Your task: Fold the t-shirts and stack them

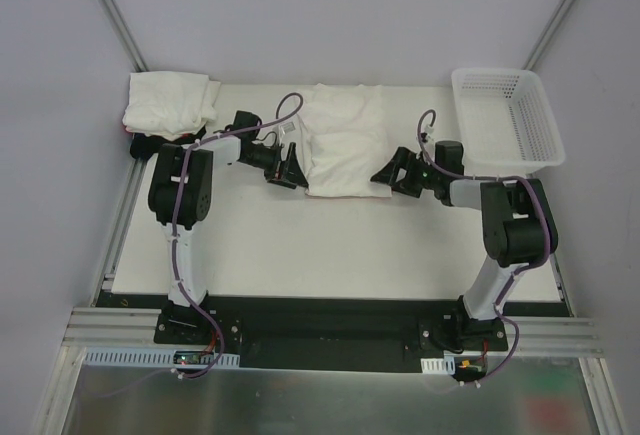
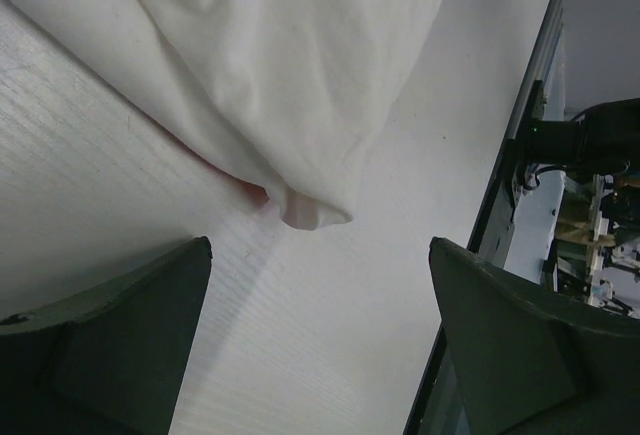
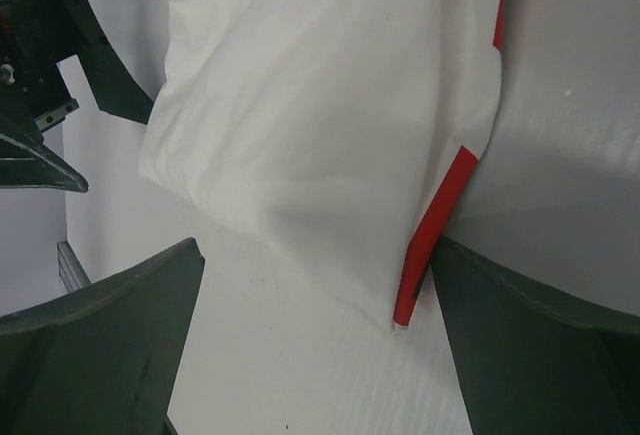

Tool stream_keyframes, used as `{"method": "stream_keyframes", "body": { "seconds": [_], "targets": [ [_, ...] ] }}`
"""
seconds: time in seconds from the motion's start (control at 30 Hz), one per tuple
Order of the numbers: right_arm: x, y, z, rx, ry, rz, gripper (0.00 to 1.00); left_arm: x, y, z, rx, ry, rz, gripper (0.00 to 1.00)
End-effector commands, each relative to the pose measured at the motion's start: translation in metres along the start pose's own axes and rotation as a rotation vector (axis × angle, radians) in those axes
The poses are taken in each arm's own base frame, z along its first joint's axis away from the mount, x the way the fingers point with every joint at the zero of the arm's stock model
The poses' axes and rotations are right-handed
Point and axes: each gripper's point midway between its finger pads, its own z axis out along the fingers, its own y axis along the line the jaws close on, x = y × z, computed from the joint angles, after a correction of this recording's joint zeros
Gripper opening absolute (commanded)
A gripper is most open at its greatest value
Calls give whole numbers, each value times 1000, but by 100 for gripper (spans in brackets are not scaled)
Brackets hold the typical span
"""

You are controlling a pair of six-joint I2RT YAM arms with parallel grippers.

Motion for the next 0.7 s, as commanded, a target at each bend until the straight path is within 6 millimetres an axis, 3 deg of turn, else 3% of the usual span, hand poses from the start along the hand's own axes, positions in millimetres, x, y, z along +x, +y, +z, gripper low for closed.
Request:
{"method": "stream_keyframes", "body": {
  "seconds": [0.0,0.17,0.4,0.53,0.67],
  "targets": [
    [6,14,3,-22,-14,-9,99,-5,-2,4,1,6,5,90],
    [21,24,11,-42,19,-25,99,0,-5,13,-10,28,-22,89],
    [21,26,15,-40,17,-37,96,0,-4,24,-20,46,-39,87],
    [17,26,15,-35,6,-43,93,3,-3,26,-21,53,-48,79],
    [17,25,16,-34,7,-46,82,4,-6,26,-15,56,-45,68]
  ]
}}
